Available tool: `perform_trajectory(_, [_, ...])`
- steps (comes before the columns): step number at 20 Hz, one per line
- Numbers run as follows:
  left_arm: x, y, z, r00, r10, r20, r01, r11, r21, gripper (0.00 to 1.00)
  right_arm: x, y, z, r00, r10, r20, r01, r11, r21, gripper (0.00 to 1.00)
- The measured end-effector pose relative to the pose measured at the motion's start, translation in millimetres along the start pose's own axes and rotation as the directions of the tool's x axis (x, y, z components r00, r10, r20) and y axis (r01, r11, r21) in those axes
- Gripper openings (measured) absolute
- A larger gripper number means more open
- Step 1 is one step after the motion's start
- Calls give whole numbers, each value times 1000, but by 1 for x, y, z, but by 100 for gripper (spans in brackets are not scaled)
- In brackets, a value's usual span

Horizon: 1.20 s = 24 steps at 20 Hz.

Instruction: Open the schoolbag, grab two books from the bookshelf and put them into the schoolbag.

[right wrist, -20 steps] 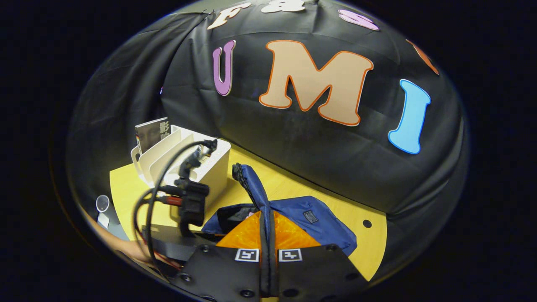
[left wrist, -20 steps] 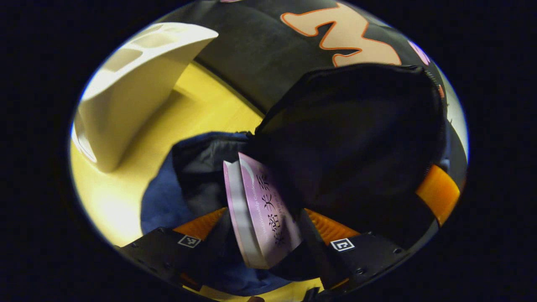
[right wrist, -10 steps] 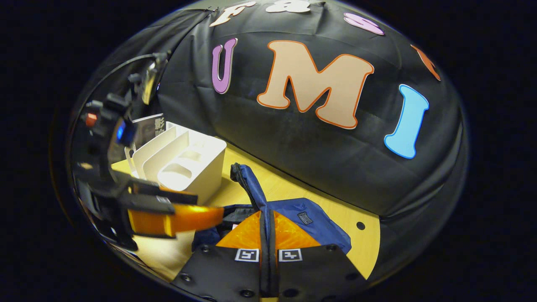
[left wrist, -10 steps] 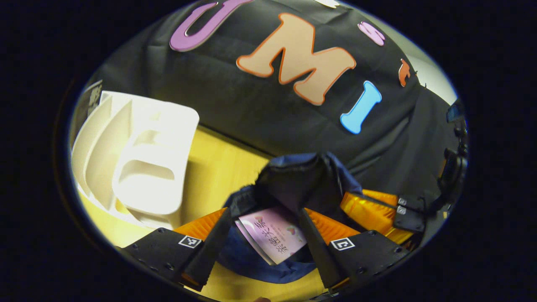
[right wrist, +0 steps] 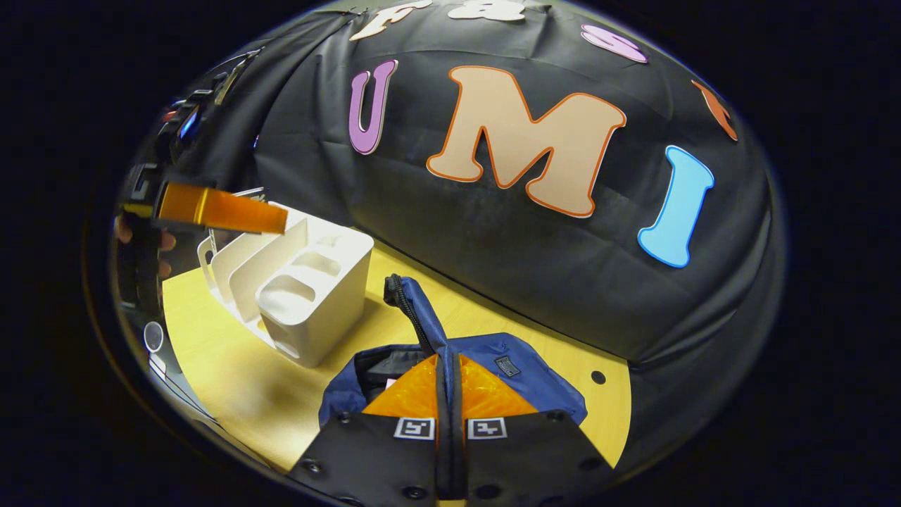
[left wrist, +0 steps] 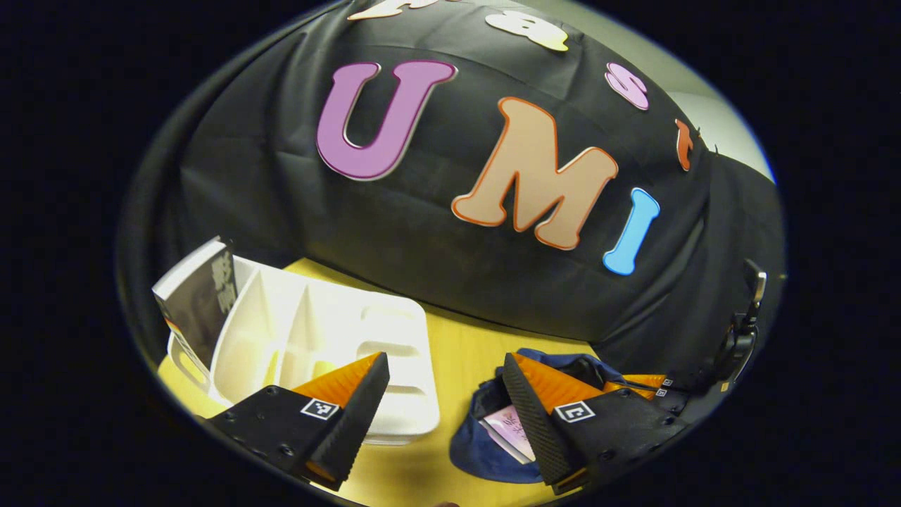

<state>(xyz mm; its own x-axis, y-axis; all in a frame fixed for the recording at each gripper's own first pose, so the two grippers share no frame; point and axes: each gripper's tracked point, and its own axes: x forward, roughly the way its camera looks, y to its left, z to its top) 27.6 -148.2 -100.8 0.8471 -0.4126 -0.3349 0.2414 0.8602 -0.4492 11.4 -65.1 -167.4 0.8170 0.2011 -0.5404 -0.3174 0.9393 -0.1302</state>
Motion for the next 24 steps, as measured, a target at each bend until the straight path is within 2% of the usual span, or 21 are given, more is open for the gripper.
perform_trajectory(4, [-6, 47, 40, 997, 73, 20, -73, 997, 38, 95, 3, 1, -2, 1000, -14, -5, 14, 1000, -2, 2])
perform_trajectory(8, [-15, 104, 75, 983, 179, 45, -183, 977, 106, 94, 7, 3, -2, 1000, -23, -13, 23, 1000, 6, 3])
perform_trajectory(11, [-18, 137, 86, 974, 225, 4, -224, 968, 116, 94, 9, 6, -3, 999, -31, -19, 31, 1000, 4, 3])
perform_trajectory(14, [-14, 172, 85, 959, 278, -53, -269, 954, 133, 95, 9, 8, -4, 999, -39, -24, 39, 999, -2, 3])
perform_trajectory(19, [0, 215, 73, 930, 330, -162, -300, 936, 186, 94, 9, 9, -6, 998, -55, -36, 55, 998, -2, 3])
perform_trajectory(24, [16, 255, 46, 879, 382, -286, -328, 919, 220, 94, 6, 14, -11, 996, -66, -57, 66, 998, 3, 3])
